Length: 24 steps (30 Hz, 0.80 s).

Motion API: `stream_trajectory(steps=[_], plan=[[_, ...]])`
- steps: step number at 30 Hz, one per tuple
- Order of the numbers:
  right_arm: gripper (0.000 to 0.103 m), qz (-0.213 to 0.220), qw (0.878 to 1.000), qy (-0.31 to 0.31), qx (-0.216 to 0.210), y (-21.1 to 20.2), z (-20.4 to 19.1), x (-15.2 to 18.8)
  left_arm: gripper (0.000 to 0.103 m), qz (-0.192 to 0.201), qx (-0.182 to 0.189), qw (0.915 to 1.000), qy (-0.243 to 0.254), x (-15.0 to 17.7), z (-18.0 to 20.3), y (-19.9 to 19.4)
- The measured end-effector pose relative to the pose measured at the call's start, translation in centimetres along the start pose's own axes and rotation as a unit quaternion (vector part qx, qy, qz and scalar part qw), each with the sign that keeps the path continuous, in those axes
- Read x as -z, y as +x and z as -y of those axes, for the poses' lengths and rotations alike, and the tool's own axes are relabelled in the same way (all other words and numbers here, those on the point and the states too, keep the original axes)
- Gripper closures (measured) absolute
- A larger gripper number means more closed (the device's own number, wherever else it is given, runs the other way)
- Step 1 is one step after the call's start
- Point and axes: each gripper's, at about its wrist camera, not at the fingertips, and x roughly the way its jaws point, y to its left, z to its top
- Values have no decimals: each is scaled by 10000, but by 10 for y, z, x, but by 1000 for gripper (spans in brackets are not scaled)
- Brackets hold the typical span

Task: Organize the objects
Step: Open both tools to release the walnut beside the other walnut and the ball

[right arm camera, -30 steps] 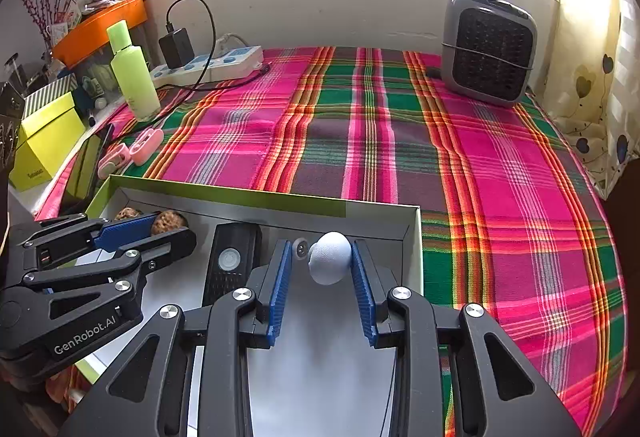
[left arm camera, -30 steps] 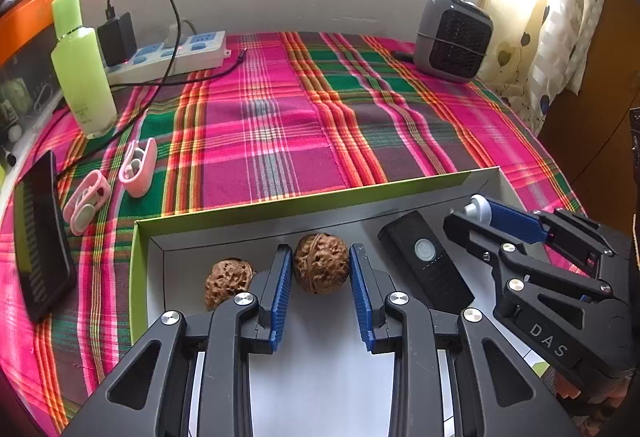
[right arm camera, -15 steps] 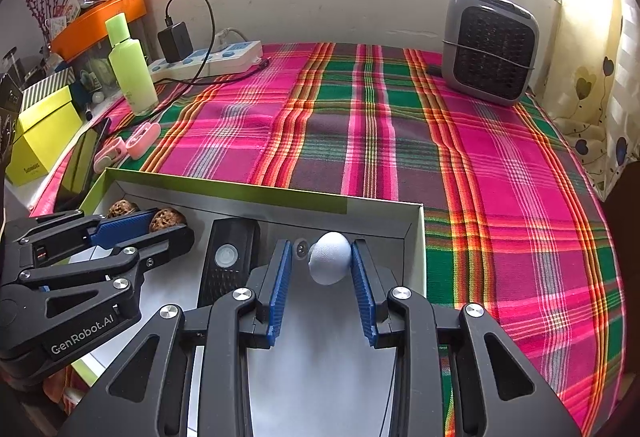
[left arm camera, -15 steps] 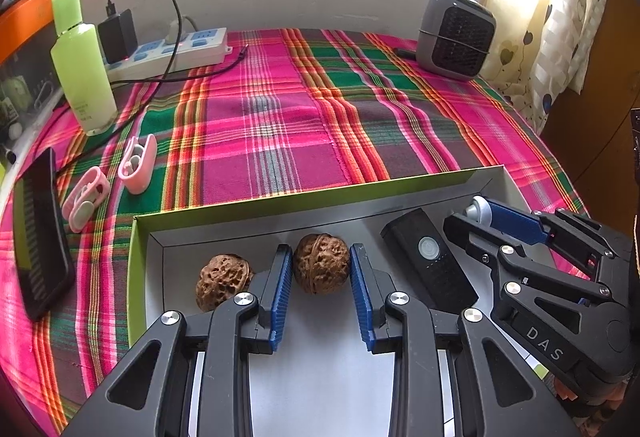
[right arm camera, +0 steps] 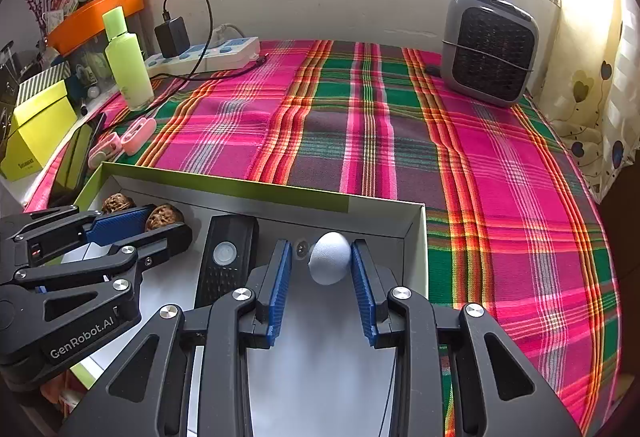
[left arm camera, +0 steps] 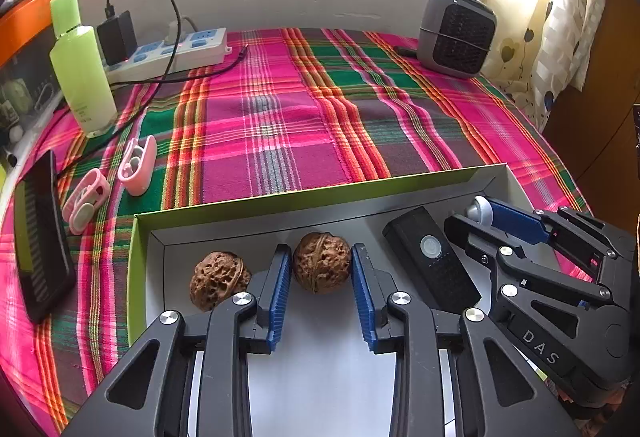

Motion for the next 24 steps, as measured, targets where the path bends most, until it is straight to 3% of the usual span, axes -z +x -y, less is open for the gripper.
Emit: stream_trajectory(steps=[8,24], plan=[[71,-17,10000,26,-1,0,1,-1,63,-15,-40,10000,-14,-1,0,0],[65,3,10000,33,5,-1,0,0,57,-26,-74,10000,-15,0,0,0]])
